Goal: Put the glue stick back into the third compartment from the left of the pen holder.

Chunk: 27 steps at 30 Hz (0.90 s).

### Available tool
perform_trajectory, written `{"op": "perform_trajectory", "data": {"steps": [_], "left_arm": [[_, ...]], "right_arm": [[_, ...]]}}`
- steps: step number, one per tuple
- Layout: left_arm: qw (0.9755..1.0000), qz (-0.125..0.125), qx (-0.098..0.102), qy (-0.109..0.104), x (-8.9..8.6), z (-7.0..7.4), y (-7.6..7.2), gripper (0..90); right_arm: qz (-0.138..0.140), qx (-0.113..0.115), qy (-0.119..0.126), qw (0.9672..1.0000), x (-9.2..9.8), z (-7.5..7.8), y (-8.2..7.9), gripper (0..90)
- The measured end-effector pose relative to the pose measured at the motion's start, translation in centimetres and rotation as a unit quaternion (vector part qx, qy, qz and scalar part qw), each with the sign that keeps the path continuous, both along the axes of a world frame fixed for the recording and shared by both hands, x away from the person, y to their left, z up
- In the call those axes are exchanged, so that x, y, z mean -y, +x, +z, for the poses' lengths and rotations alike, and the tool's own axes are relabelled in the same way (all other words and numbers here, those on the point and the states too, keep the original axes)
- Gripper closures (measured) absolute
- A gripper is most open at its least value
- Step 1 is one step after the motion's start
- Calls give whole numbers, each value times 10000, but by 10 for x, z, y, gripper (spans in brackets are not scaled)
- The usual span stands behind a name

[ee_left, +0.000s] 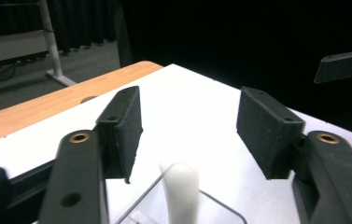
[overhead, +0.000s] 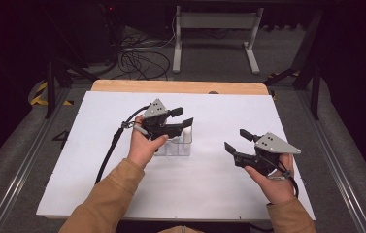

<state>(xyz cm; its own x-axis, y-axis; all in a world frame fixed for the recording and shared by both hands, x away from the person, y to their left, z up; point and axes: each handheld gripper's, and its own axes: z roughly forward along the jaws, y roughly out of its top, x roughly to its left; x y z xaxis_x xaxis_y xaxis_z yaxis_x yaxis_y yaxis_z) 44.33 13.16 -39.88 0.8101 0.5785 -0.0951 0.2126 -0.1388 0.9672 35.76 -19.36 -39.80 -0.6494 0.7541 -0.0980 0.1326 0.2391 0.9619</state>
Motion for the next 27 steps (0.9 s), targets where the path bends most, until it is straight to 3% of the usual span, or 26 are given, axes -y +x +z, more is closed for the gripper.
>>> {"op": "perform_trajectory", "data": {"steps": [5, 17, 27], "left_arm": [[9999, 35, 40, 138, -6, 7, -8, 347], [9996, 2, 272, 112, -12, 20, -23, 262], [9981, 313, 424, 331, -31, 32, -43, 180]], "right_arm": [[-1, -1, -3, 10000, 0, 0, 0, 311], [4, -8, -2, 10000, -1, 0, 0, 311], [12, -2, -23, 10000, 1, 0, 0, 305]]}}
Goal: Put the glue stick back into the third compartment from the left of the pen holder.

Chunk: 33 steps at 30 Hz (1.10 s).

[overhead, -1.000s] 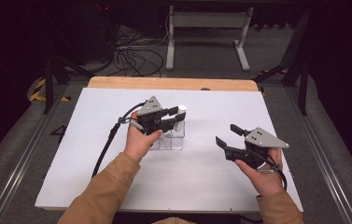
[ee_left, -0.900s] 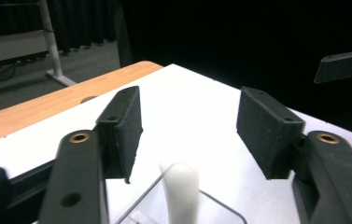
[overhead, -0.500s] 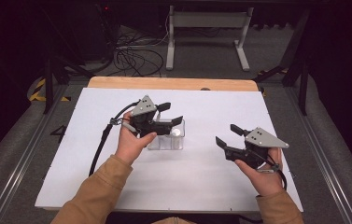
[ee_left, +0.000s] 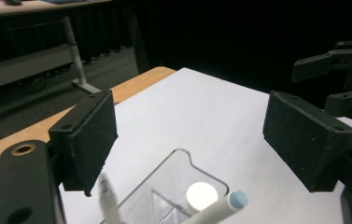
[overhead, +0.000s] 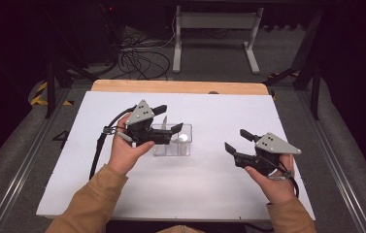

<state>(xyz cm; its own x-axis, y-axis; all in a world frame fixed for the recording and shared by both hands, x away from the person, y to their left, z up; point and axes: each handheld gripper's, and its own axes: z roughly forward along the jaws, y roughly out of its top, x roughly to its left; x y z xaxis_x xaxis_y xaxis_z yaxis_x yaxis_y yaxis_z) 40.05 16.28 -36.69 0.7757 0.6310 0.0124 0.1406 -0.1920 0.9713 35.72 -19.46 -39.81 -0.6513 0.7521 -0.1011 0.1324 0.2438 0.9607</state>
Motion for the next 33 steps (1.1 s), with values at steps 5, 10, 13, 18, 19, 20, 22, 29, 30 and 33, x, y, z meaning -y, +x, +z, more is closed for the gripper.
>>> {"op": "perform_trajectory", "data": {"steps": [5, 10, 13, 18, 19, 20, 22, 29, 30, 33], "left_arm": [[9999, 125, -88, -77, -17, -2, -10, 172], [9997, 193, -128, -44, -29, -6, -19, 158], [9997, 226, -136, -5, -35, -8, -24, 150], [9993, 333, -162, 44, -48, -12, -32, 131], [9992, 366, -169, 54, -51, -13, -34, 124], [9990, 394, -181, 72, -55, -14, -36, 119], [9986, 465, -228, 92, -62, -17, -40, 115], [9969, 673, -377, 181, -85, -30, -53, 101], [9966, 703, -385, 188, -88, -31, -55, 101], [9964, 716, -387, 229, -94, -36, -60, 97]], "right_arm": [[33, 11, -25, 10000, 0, -1, 0, 302], [102, 18, -20, 9999, -1, -1, -2, 296], [144, 44, -22, 9999, -1, -1, -3, 295], [178, 31, -16, 9998, 0, -3, -4, 294], [166, 17, -19, 9999, 1, -4, -5, 293], [175, 16, -8, 9998, 2, -5, -5, 292], [171, 2, 5, 9999, 3, -6, -6, 291], [187, -107, -8, 9998, 6, -14, -8, 289], [189, -137, -12, 9997, 7, -15, -8, 289], [230, -143, -15, 9996, 7, -17, -9, 287]]}}
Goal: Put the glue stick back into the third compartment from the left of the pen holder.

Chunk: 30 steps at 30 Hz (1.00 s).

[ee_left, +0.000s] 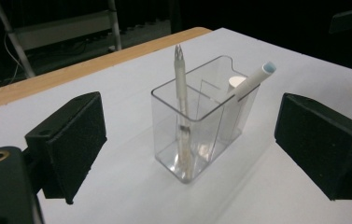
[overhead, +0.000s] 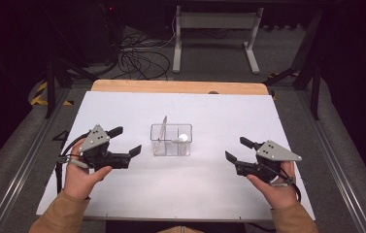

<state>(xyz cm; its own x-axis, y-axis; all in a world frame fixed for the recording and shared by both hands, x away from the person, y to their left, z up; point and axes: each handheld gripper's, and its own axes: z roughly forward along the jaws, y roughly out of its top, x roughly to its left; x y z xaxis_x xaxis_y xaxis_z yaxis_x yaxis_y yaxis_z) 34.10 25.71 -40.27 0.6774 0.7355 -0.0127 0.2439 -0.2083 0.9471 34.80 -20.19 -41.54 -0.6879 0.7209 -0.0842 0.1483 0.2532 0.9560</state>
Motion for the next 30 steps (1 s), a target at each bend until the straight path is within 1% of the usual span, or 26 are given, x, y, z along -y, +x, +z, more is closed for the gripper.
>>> {"op": "perform_trajectory", "data": {"steps": [4, 5, 8, 10, 14, 19, 23, 26, 27, 30], "left_arm": [[9999, 100, -48, 63, -7, -9, -6, 95], [9999, 136, -56, 66, -9, -11, -6, 95], [9997, 198, -174, -7, -15, -17, -8, 95], [9995, 156, -265, 17, -19, -21, -10, 95], [9993, 198, -330, -19, -28, -32, -14, 95], [9992, 270, -293, 48, -35, -44, -19, 95], [9991, 304, -308, -2, -40, -50, -21, 95], [9987, 410, -296, 48, -41, -56, -23, 95], [9986, 422, -300, 96, -42, -58, -23, 95], [9985, 428, -316, 151, -42, -59, -23, 95]], "right_arm": [[-33, -44, 2, 10000, 3, -3, -1, 275], [-40, -89, 19, 10000, 3, -4, -1, 275], [-30, -103, 8, 9999, 5, -5, -1, 275], [-27, -108, 16, 9999, 6, -6, -2, 275], [-27, -141, 75, 9999, 11, -8, -2, 273], [-19, -191, 56, 9998, 14, -13, -4, 273], [-18, -261, 50, 9996, 15, -18, -3, 273], [-8, -284, 6, 9996, 14, -21, -3, 273], [-11, -288, -9, 9996, 13, -22, -3, 273], [15, -291, -52, 9996, 12, -23, -2, 273]]}}
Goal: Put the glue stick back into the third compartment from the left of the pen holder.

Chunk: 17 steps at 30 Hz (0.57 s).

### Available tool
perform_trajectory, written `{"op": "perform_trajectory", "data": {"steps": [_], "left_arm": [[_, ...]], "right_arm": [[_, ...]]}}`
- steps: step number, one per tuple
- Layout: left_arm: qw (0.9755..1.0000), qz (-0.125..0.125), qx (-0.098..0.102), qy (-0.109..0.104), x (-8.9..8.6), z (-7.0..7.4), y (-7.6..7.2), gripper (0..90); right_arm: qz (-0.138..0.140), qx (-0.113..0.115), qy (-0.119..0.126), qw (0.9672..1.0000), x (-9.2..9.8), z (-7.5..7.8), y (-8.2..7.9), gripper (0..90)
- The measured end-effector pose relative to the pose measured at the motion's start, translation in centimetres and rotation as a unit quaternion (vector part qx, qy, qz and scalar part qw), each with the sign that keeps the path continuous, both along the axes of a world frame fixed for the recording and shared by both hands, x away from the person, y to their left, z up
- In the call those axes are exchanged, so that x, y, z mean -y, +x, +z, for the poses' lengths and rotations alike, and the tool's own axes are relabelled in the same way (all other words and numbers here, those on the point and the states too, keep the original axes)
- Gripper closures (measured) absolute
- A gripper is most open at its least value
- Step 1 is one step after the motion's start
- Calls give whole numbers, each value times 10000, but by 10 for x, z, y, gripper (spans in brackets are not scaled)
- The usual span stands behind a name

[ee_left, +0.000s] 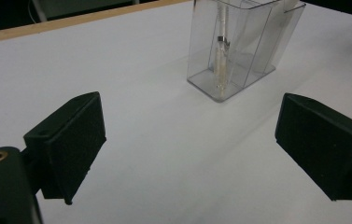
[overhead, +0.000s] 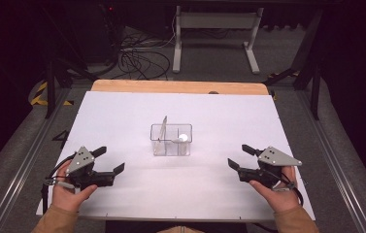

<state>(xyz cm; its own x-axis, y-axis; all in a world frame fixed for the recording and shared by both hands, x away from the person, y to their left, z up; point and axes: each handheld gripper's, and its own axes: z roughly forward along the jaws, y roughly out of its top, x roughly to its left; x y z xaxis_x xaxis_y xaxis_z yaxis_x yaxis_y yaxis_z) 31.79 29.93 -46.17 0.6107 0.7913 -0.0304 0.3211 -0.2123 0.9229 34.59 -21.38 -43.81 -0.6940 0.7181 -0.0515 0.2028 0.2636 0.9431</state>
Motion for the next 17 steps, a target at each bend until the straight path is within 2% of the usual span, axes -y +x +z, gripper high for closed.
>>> {"op": "perform_trajectory", "data": {"steps": [4, 8, 17], "left_arm": [[9999, 64, -81, -11, 0, 1, 1, 94], [9991, 122, -380, -127, 1, 1, 4, 90], [9997, 159, -166, 6, 0, 3, 3, 90]], "right_arm": [[-3, -22, -39, 10000, -1, -2, 1, 273], [9, -64, 3, 10000, -1, -3, 2, 271], [13, -93, -16, 10000, -1, -5, 3, 271]]}}
